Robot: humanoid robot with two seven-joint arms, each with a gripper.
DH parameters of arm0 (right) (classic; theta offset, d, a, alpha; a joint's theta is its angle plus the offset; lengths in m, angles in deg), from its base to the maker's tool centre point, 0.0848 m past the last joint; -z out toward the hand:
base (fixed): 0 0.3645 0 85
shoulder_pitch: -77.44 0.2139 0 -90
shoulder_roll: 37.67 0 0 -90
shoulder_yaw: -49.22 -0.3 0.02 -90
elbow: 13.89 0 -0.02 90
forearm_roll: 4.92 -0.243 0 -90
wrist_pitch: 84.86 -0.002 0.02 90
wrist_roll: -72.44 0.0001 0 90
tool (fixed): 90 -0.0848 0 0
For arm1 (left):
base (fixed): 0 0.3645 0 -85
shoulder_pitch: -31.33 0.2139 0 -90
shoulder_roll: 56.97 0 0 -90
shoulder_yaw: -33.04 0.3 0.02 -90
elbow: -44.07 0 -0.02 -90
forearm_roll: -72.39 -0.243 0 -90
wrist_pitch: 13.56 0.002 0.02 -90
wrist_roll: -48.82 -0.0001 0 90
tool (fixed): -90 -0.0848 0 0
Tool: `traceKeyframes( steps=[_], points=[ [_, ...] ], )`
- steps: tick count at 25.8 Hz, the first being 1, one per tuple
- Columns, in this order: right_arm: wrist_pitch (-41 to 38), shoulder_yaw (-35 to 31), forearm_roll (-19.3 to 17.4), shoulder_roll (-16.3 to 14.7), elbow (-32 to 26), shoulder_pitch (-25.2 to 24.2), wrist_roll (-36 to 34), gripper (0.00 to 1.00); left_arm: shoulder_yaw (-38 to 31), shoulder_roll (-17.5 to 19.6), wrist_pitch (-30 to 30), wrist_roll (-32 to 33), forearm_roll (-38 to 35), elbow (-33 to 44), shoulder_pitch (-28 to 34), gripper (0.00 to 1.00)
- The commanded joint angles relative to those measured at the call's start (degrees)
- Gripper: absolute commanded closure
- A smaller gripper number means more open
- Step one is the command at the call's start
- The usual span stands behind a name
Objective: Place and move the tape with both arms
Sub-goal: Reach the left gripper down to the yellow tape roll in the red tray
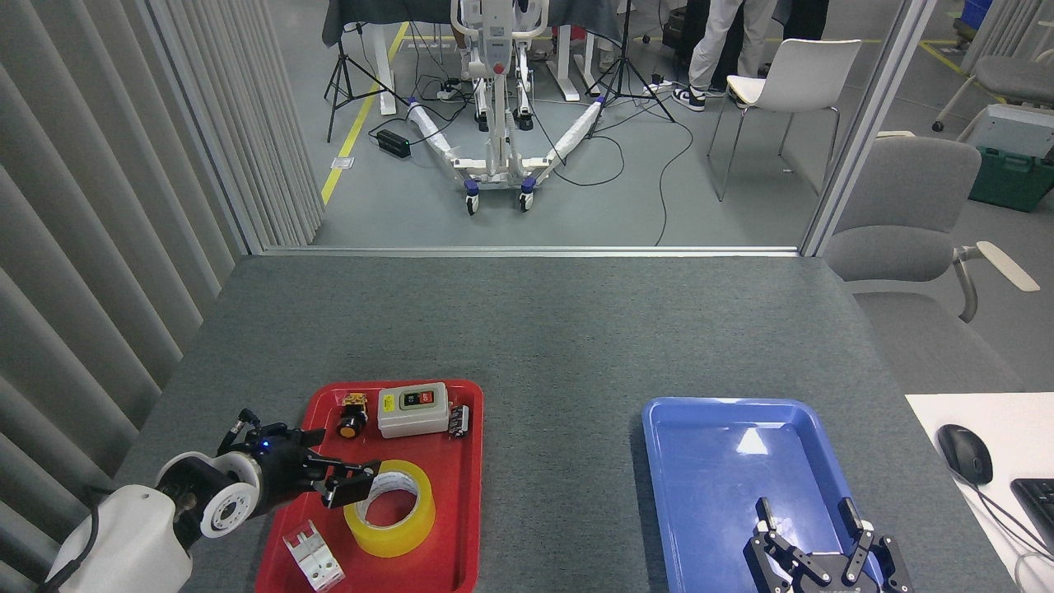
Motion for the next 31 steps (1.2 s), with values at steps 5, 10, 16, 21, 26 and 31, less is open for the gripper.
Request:
traceKeyframes(
  steps=[5,10,16,21,26,31],
  points=[
    [0.0,-0.01,-0.02,-0.17,0.01,-0.07,-0.21,0.0,7.47,-0.98,3.14,9.8,4.12,-5.04,-6.5,0.0],
    [0.0,-0.01,-0.02,0.18,0.01,-0.16,-0.12,0.0,8.88,-2.65,4.28,10.86,4.56,-7.67,-7.46,0.0],
    [0.0,-0.01,-0.02,-0.17,0.01,-0.16,-0.12,0.0,11.86,-4.49,4.28,14.81,5.09,-12.6,-10.54,0.01],
    [0.0,-0.01,-0.02,-0.08,0.01,-0.16,-0.12,0.0,12.22,-5.19,5.16,14.99,5.09,-15.23,-11.59,0.01],
    [0.0,-0.01,-0.02,0.01,0.01,-0.25,-0.21,0.0,12.39,-7.22,5.25,16.3,5.0,-18.84,-12.3,0.01],
    [0.0,0.08,-0.02,0.27,0.01,-0.34,-0.21,0.0,13.36,-7.74,5.07,17.18,4.91,-19.54,-13.09,0.11]
  ],
)
